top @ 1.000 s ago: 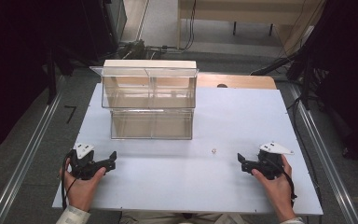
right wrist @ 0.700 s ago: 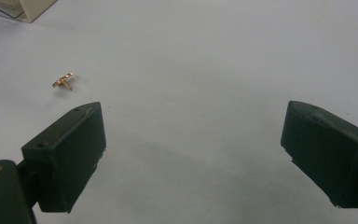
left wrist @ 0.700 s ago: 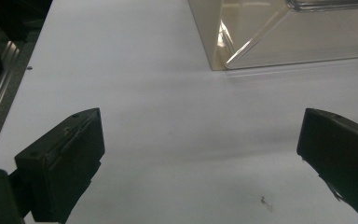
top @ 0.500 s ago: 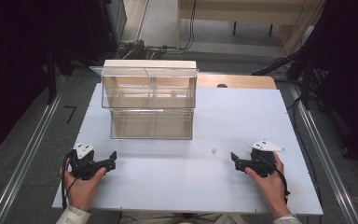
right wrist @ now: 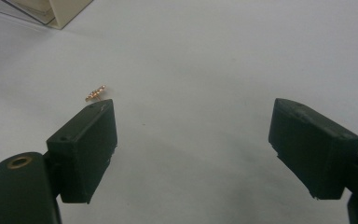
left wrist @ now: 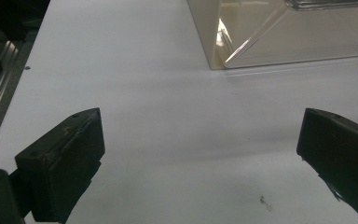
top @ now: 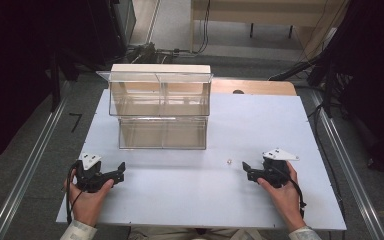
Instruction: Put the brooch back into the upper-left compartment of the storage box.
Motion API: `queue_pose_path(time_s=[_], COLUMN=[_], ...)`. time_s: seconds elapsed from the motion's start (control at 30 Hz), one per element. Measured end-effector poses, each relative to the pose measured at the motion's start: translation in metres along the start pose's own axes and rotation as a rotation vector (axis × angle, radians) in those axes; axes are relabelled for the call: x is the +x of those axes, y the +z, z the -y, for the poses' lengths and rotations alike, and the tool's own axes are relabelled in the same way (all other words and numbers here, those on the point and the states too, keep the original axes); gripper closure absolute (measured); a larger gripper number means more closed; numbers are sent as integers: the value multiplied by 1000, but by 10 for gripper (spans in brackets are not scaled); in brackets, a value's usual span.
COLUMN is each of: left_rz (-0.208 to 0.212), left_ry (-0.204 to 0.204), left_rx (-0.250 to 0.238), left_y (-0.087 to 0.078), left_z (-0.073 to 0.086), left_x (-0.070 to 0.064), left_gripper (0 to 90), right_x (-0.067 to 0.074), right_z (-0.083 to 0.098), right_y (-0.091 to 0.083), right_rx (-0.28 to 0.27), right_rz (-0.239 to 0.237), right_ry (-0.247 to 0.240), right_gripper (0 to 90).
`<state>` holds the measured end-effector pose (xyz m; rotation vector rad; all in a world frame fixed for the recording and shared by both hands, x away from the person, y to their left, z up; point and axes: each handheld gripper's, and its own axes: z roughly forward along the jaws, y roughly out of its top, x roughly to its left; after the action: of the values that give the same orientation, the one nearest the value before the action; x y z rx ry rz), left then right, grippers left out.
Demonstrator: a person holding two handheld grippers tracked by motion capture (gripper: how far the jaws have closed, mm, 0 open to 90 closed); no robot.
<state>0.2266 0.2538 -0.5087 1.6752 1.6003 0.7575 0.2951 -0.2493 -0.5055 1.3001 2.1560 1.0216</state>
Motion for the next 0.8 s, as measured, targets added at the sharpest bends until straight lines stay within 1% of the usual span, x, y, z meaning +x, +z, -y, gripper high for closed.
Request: queue_pose_path(time_s=[0.27,0.3,0.53,0.6,0.67,0.77,0.8], left_rz=[-2,-1,0,1,0,1,1], left_ry=[0,-1,0,1,2,2,1], left_rx=[3,3,3,4,4,5,4], left_y=[0,0,0,0,0,1,1], left_z=[0,0,0,0,0,0,0], left_x=[0,0,0,0,0,0,0], left_gripper=[16,16,17,17,17,17,17], right_x=[8,10,15,18,18,22,22], right_z=[-4,-5,-6,-7,-7,-9,-9], right_y=[7,7,13,15,16,19,19], right_rx=[2,7,7,7,9,13,13], right_rz=[-32,-34,-56,-68,-69,-87,-87], right_ry=[-15,-11,-29,-35,-37,-47,-47], right_gripper=[180,190,251,285,289,335,335])
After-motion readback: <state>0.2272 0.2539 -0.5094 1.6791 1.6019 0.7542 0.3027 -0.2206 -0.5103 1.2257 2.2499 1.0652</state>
